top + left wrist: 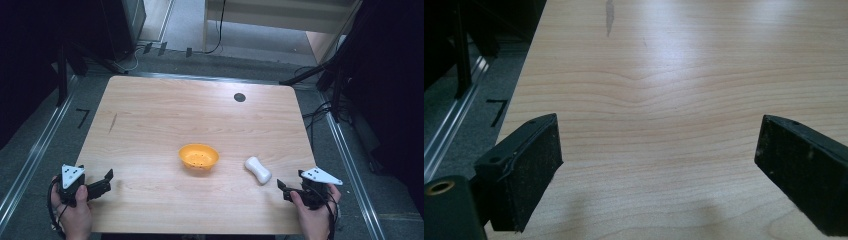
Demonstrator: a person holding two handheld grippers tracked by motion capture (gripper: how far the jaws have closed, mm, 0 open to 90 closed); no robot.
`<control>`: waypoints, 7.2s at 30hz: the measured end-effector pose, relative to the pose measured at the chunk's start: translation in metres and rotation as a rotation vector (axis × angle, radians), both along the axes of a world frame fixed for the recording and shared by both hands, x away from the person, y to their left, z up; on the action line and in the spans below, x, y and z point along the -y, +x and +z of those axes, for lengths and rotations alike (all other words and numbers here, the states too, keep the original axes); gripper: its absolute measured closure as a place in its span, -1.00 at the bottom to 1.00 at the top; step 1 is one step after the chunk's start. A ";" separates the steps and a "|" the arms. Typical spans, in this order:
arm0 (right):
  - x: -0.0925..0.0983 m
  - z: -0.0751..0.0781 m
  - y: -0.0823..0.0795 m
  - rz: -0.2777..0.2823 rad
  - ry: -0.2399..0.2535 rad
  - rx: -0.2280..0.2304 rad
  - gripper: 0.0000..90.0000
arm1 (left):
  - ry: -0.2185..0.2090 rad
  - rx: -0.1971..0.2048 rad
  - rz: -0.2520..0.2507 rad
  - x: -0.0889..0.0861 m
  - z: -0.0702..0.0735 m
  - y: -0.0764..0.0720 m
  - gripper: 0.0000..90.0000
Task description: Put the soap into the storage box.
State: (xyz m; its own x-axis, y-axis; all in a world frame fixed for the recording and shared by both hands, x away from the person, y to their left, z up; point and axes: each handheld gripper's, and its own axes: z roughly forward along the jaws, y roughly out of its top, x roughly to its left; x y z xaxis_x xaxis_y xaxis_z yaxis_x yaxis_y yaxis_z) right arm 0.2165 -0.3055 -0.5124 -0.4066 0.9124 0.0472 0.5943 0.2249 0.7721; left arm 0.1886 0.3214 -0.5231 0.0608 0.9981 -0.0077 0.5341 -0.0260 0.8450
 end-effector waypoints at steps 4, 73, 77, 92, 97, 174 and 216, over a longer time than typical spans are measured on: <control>-0.007 0.006 0.008 0.043 -0.035 -0.050 -0.67 | 0.005 0.006 0.037 0.000 0.000 0.000 -0.88; -0.094 0.002 0.089 0.261 -0.293 -0.456 0.06 | 0.040 0.006 0.017 0.005 0.000 0.000 -0.86; -0.095 0.002 0.090 0.270 -0.301 -0.463 0.05 | 0.037 0.008 0.019 0.005 0.000 0.000 -0.86; -0.094 0.002 0.088 0.281 -0.286 -0.446 0.09 | 0.011 0.084 0.059 0.001 0.001 -0.004 -0.86; -0.093 0.001 0.088 0.294 -0.286 -0.430 0.10 | -0.011 0.094 0.055 -0.001 0.001 -0.004 -0.86; -0.198 0.076 0.107 0.747 -0.362 -0.160 0.13 | -0.095 0.088 0.004 -0.003 0.000 0.001 -0.86; -0.254 0.061 0.121 0.896 -0.405 -0.146 0.13 | -0.094 0.088 0.008 -0.003 0.001 0.000 -0.86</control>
